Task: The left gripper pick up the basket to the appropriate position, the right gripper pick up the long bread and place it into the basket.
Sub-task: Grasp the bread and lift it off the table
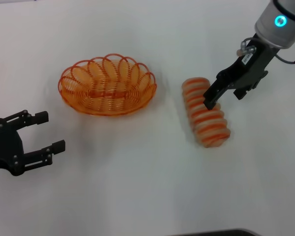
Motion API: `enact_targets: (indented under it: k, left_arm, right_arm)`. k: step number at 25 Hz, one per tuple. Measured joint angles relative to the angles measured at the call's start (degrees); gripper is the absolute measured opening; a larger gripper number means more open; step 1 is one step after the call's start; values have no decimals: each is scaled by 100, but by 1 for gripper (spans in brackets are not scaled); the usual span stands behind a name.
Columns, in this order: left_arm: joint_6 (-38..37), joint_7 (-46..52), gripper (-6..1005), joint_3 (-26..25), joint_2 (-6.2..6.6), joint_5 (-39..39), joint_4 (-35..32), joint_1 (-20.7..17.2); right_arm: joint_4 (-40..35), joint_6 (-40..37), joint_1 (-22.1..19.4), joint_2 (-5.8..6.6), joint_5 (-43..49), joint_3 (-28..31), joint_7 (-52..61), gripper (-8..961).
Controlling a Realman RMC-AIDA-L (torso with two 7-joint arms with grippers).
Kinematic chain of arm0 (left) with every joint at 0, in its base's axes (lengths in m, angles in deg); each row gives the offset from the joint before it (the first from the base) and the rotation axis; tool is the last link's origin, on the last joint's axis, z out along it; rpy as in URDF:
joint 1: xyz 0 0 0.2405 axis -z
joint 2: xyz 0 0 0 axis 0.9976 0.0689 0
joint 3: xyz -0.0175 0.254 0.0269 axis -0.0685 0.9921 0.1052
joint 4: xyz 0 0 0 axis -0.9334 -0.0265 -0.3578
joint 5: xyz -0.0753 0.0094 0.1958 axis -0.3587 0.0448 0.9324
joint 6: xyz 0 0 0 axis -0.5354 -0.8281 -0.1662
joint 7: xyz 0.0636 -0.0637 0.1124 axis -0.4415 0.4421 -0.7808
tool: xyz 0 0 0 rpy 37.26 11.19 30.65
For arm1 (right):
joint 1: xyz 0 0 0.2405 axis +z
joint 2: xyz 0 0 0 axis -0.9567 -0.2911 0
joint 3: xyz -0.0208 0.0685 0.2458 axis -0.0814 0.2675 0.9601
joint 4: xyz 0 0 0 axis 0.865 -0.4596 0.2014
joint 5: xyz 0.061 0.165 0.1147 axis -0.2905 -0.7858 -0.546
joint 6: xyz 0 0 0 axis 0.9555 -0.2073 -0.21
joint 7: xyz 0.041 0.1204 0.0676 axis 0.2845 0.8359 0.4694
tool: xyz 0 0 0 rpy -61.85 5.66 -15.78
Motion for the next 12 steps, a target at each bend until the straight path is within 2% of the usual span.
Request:
enact_targets:
  k: [7,12]
  left_arm:
    - [57,-16,786,55,-6,0,20,0]
    - [59,-81,786,67,-7,-1,74,0]
  right_arm:
    - [237,353,90,-89,13,-280,211,938]
    - [544,640,199,-103,16,-381,310,918]
